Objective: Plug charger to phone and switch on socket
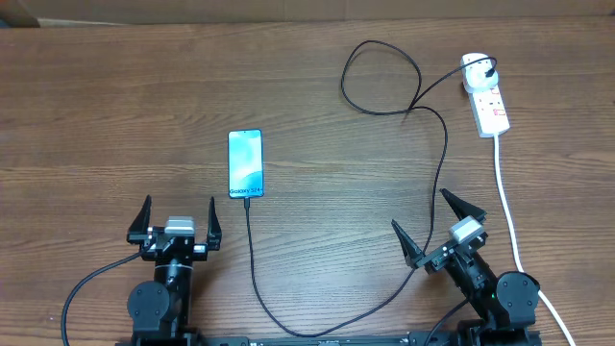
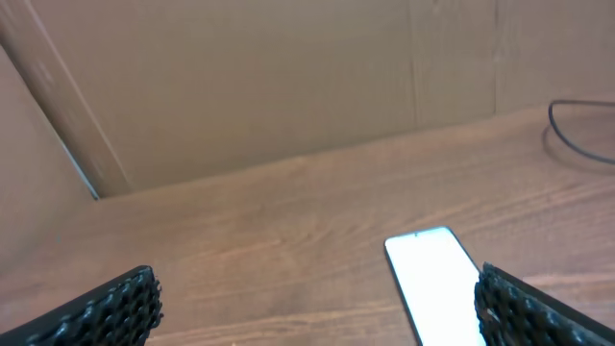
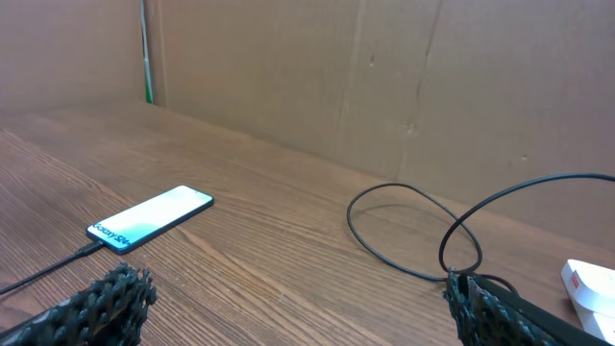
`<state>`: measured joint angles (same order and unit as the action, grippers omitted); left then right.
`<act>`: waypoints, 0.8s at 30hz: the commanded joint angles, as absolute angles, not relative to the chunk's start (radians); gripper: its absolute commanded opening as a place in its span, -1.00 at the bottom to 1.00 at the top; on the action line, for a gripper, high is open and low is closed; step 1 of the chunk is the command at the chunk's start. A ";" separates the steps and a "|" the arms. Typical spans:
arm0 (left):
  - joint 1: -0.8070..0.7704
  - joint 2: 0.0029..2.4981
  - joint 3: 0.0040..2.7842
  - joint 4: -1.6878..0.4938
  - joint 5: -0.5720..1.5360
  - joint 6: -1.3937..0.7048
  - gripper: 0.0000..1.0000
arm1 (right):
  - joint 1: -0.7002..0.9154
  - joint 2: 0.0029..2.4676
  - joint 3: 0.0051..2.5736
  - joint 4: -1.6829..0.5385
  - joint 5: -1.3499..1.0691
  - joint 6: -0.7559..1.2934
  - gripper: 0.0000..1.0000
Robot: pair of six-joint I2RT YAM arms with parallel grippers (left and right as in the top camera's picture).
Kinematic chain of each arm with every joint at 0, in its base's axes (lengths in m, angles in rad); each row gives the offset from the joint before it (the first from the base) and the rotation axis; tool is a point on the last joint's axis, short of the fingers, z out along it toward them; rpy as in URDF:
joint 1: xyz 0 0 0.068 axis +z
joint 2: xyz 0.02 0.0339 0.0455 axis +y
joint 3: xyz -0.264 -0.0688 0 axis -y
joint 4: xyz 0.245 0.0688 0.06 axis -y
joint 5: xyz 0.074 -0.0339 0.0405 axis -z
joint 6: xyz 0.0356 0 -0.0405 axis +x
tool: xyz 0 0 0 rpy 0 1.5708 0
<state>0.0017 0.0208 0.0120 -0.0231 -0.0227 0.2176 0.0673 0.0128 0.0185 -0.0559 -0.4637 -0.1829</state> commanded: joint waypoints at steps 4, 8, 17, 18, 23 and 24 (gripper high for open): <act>0.000 0.003 0.005 -0.076 -0.033 0.244 0.99 | 0.075 0.003 0.008 -0.054 -0.454 -0.173 1.00; 0.000 0.003 0.005 -0.077 -0.025 0.234 0.99 | 0.075 0.003 0.008 -0.054 -0.454 -0.173 1.00; 0.000 0.004 0.005 -0.075 -0.025 0.232 0.99 | 0.075 0.003 0.008 -0.054 -0.454 -0.173 1.00; 0.000 0.004 0.005 -0.075 -0.025 0.232 0.99 | 0.075 0.003 0.008 -0.054 -0.454 -0.173 0.99; 0.000 0.004 0.005 -0.075 -0.025 0.232 0.99 | 0.075 0.003 0.008 -0.054 -0.454 -0.173 1.00; 0.000 0.004 0.005 -0.075 -0.025 0.232 0.99 | 0.075 0.003 0.008 -0.054 -0.454 -0.173 1.00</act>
